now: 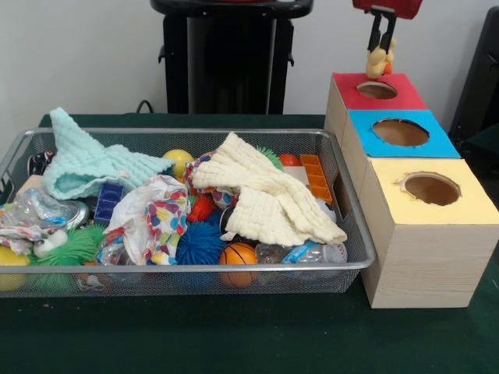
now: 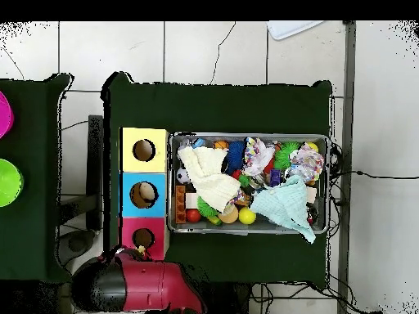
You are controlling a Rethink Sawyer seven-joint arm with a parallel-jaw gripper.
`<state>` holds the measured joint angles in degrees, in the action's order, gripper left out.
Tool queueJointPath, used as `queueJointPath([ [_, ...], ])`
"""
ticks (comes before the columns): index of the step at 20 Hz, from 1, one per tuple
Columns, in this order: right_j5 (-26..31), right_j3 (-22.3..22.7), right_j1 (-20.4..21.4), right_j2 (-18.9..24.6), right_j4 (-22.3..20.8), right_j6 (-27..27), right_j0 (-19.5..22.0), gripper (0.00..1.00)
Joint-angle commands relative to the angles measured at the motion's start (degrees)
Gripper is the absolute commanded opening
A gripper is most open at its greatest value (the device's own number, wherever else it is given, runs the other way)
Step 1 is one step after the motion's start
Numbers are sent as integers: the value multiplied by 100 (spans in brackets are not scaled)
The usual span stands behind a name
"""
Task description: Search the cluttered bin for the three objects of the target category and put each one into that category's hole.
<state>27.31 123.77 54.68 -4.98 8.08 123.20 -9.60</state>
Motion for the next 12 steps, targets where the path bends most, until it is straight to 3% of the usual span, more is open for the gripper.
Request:
queueJointPath([
  [1, -323, 101, -131, -43, -191, 700, 84, 0],
  [12, -722, -89, -317, -212, -251, 902, -93, 0],
])
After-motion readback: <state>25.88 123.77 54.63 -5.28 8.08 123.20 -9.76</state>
